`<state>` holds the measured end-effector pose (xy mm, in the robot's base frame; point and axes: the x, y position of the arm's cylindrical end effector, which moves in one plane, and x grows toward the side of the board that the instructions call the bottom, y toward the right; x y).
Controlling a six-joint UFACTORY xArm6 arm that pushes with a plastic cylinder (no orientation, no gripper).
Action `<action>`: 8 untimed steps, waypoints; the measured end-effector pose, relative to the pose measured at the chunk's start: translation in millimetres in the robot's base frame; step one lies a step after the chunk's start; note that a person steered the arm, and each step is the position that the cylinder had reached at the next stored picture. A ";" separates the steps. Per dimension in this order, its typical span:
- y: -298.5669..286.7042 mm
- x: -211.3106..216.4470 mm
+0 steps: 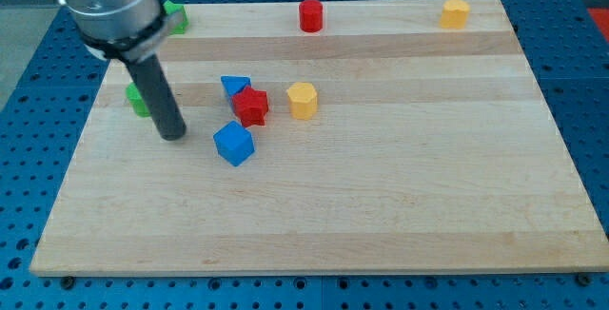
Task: Place the cube under the heart
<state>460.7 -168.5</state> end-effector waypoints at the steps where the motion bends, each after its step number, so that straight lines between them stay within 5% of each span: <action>1: 37.5 21.4; 6: 227.4 -14.7; 8: 230.6 -20.5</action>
<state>440.2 62.2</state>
